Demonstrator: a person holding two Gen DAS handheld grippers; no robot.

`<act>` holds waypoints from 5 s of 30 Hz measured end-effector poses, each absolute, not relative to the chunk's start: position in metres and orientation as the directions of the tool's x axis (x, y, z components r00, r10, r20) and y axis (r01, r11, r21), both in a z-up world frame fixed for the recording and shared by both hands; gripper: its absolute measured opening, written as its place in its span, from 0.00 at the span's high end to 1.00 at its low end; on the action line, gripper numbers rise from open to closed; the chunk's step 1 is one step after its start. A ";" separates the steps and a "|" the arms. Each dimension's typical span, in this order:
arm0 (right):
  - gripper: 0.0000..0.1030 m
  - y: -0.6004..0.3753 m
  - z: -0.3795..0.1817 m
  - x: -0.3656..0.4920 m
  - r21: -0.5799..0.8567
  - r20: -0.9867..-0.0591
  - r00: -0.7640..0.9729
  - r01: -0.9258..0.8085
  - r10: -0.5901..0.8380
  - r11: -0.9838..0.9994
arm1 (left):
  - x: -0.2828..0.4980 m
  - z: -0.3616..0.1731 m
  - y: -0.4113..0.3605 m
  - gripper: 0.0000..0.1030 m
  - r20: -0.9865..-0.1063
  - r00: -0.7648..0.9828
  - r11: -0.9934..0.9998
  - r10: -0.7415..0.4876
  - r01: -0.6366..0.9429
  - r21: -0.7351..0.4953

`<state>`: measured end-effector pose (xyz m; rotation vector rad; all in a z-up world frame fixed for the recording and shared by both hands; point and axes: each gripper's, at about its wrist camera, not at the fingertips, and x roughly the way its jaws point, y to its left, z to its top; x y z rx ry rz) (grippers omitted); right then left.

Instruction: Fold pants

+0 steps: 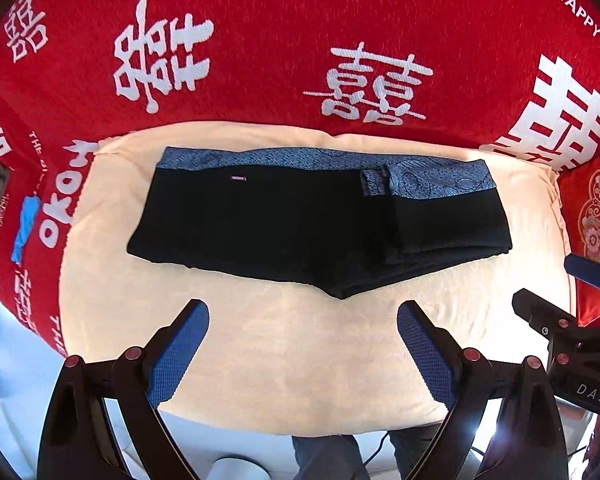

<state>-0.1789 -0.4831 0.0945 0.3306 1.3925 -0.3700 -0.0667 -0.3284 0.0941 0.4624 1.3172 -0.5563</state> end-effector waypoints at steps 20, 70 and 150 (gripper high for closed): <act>0.18 -0.481 0.099 -0.185 0.018 -0.990 0.136 0.447 -0.048 0.894 | -0.068 0.107 -0.330 0.07 -0.982 0.158 0.797 -0.102 0.603 0.014; 0.18 -0.476 0.093 -0.178 0.000 -0.994 0.097 0.421 -0.045 0.907 | -0.047 0.078 -0.313 0.07 -0.988 0.081 0.823 -0.129 0.564 -0.062; 0.48 -0.373 -0.127 -0.045 0.345 -0.938 0.117 0.225 0.326 0.911 | 0.106 -0.113 -0.182 0.07 -0.857 0.054 0.858 -0.513 0.070 -0.510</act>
